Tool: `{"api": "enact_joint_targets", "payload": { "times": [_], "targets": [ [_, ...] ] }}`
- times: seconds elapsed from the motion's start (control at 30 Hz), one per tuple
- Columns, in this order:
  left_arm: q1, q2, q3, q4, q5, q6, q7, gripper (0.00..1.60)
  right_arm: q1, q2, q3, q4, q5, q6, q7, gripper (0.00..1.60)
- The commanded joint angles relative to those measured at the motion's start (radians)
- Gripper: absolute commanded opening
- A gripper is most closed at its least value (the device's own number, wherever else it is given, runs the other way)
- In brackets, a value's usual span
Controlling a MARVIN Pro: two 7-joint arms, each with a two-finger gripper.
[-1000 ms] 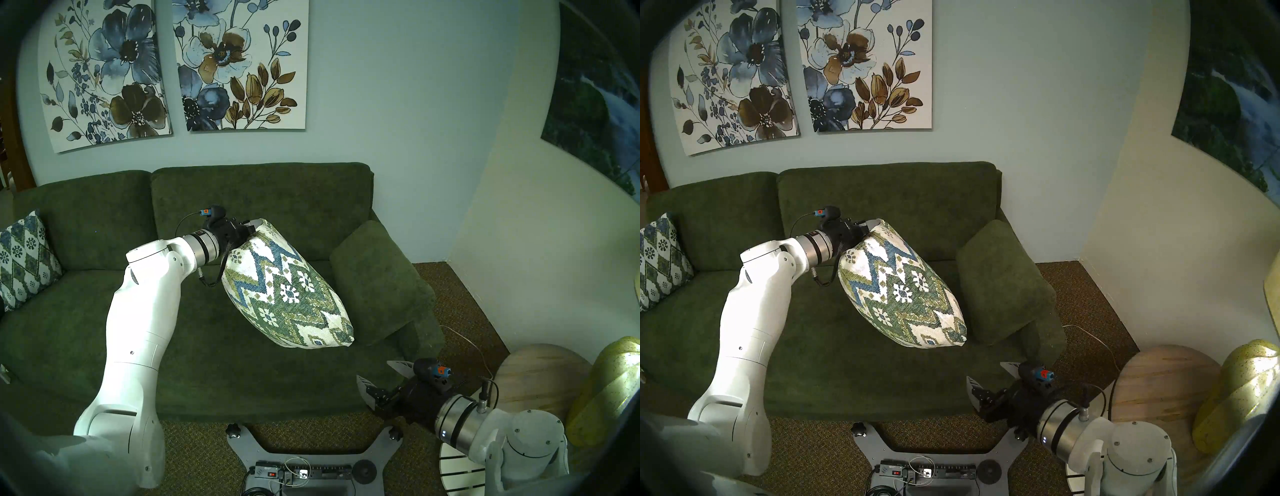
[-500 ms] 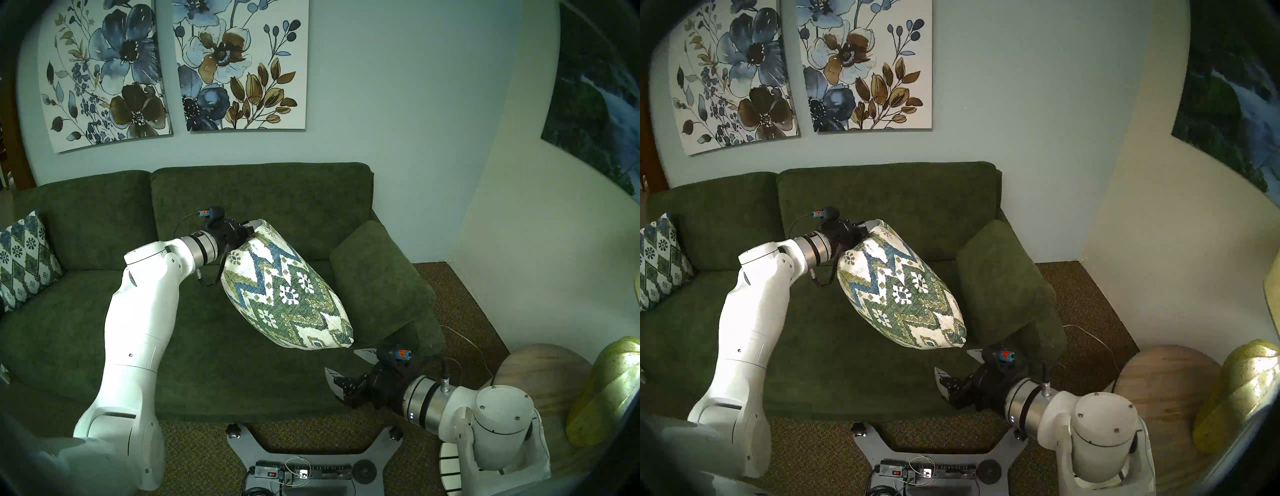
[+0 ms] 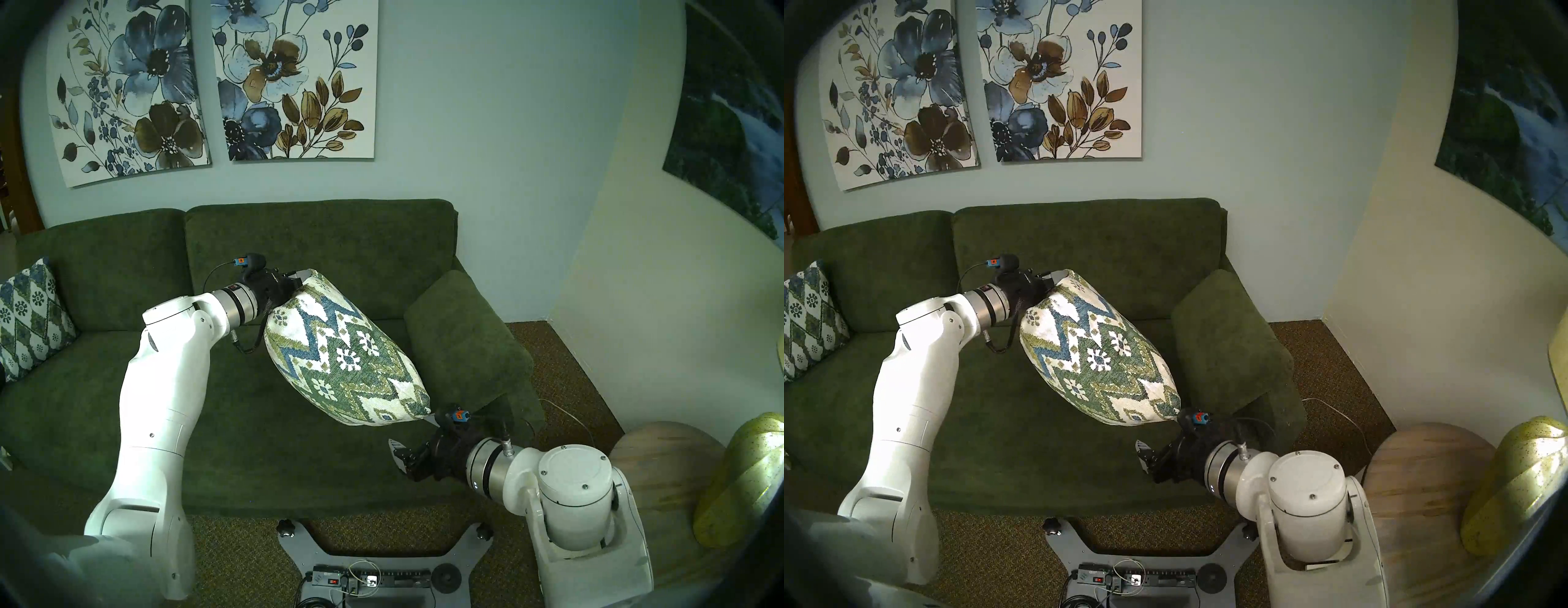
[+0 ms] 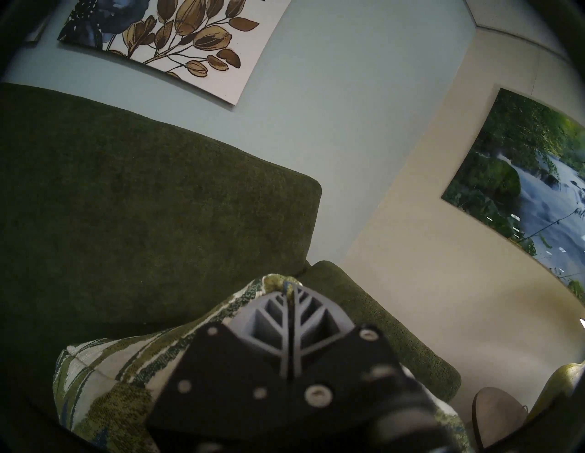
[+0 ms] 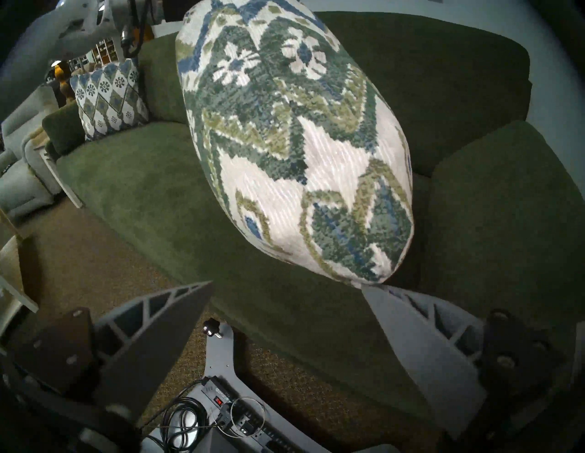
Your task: Fix throw pillow on sofa
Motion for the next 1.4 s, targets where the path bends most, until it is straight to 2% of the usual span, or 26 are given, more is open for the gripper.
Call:
{"api": "enact_joint_targets", "payload": {
  "times": [0.0, 0.4, 0.5, 0.87, 1.17, 1.37],
  "targets": [
    [-0.013, -0.001, 0.002, -0.018, -0.011, -0.001, -0.018, 0.00, 0.079, 0.021, -0.010, -0.007, -0.027, 0.038, 0.012, 1.60],
    [-0.015, 0.000, 0.010, -0.007, -0.007, -0.009, -0.023, 0.00, 0.138, 0.072, 0.016, 0.025, 0.026, 0.011, 0.123, 1.60],
    [-0.017, -0.001, 0.014, -0.001, -0.005, -0.014, -0.024, 0.00, 0.123, 0.081, 0.011, 0.005, 0.007, 0.020, 0.120, 1.60],
    [-0.019, -0.003, 0.021, -0.006, -0.011, -0.014, -0.022, 0.00, 0.016, 0.113, 0.078, -0.098, -0.010, 0.028, 0.118, 1.60],
    [-0.009, -0.002, 0.020, -0.020, -0.013, -0.013, -0.023, 0.00, 0.003, 0.116, 0.082, -0.083, -0.038, 0.020, 0.101, 1.60],
    [-0.007, 0.000, 0.018, -0.016, -0.013, -0.017, -0.025, 0.00, 0.028, 0.117, 0.056, -0.050, -0.062, 0.009, 0.080, 1.60]
  ]
}}
